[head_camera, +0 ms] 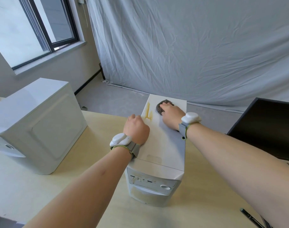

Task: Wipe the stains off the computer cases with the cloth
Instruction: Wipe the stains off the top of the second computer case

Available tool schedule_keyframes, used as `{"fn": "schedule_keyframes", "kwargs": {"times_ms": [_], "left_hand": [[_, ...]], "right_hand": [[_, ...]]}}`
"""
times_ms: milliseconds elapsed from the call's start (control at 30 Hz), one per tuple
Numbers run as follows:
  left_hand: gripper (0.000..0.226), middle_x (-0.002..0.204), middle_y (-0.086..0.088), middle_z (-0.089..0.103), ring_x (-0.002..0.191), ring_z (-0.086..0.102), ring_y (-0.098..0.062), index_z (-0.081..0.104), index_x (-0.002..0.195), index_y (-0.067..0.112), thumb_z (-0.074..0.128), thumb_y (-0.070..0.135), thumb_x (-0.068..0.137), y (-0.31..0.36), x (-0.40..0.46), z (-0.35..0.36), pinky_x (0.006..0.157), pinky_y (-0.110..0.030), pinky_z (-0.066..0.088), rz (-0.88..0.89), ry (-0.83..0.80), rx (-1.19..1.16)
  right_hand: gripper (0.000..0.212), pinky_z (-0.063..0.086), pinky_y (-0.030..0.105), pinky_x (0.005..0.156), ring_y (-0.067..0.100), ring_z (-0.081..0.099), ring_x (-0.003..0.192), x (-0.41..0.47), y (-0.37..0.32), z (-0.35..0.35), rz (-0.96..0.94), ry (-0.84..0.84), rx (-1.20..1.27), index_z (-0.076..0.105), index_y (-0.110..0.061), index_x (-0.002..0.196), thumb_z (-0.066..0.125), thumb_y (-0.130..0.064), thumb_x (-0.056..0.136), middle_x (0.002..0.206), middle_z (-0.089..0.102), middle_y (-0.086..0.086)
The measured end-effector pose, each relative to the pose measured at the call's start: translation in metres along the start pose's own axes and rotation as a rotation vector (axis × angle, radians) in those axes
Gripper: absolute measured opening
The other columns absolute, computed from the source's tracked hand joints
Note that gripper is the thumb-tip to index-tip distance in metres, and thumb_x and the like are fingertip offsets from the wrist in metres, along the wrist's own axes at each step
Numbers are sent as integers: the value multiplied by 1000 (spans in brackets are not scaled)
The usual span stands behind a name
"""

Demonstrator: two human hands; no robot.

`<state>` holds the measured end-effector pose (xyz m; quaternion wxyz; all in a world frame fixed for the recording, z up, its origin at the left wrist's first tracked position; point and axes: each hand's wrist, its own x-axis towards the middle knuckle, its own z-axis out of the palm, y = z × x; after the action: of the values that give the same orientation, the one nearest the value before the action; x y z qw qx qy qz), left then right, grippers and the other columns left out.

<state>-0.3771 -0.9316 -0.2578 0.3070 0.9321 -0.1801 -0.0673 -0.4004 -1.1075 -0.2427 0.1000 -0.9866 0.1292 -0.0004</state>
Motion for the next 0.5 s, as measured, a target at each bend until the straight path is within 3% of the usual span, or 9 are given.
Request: {"fn": "schedule_keyframes", "kwargs": {"times_ms": [100, 300, 500], "left_hand": [[14, 97, -12, 48, 99, 52, -35, 37, 72, 9, 40, -2, 80, -3, 2, 0, 72, -32, 34, 26, -16, -14], [8, 98, -15, 52, 87, 40, -26, 44, 78, 5, 45, -4, 78, -3, 2, -1, 69, -32, 23, 125, 22, 4], [32, 87, -12, 40, 82, 38, -27, 22, 64, 12, 44, -7, 78, -6, 7, 0, 65, -33, 19, 89, -17, -33]], "right_hand": [[34, 32, 37, 108, 32, 41, 135, 24, -2, -5, 27, 0, -9, 50, -4, 134, 38, -11, 103, 146, 46, 13], [43, 29, 34, 112, 31, 38, 141, 58, -9, -10, 11, 1, 43, 45, -7, 147, 36, -12, 105, 155, 40, 12], [45, 28, 29, 114, 28, 38, 144, 54, -16, -4, -68, 21, 162, 49, -19, 148, 44, -17, 104, 158, 42, 6]]}}
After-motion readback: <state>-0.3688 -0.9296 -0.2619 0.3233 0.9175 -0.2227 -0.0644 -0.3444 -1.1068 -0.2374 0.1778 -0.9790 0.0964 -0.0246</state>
